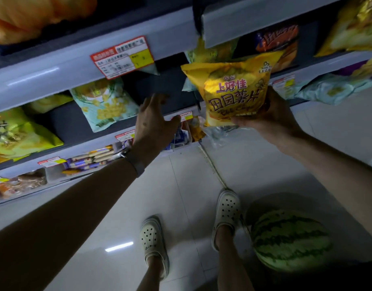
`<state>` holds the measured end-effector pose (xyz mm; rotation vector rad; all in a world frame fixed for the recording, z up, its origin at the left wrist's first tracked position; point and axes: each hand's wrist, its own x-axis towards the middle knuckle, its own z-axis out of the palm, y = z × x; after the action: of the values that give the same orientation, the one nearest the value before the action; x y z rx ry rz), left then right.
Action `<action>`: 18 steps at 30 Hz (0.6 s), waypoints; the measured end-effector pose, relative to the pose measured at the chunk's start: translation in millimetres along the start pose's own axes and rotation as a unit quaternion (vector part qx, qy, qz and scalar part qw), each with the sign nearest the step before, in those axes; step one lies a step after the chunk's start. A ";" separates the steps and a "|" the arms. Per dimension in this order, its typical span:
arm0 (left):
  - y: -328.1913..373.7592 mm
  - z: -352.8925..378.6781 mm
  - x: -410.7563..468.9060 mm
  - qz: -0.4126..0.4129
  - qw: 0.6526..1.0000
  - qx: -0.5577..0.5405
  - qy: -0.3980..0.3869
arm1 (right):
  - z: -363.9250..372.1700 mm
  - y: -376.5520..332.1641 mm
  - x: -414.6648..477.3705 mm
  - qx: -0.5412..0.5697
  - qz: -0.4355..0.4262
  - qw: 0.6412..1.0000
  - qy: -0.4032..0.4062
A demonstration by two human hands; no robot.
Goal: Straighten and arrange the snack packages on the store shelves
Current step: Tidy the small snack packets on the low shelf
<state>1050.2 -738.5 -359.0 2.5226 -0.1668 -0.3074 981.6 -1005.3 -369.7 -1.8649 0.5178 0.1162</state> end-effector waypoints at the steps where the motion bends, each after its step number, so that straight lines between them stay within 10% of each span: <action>1: 14.2 9.7 4.0 0.005 1.000 0.003 -0.015 | -11.5 4.2 0.4 -0.002 0.001 1.000 0.011; 10: 134.4 84.9 55.5 0.059 0.990 -0.113 -0.061 | -106.8 48.6 14.7 0.008 0.036 0.993 0.114; 18: 162.1 156.6 135.8 -0.053 0.948 -0.309 -0.050 | -165.5 76.6 28.8 0.023 0.087 0.986 0.140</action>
<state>1133.1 -981.4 -416.9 1.8972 0.0282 -0.4509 948.2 -1186.0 -387.5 -1.7982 0.8703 -0.0442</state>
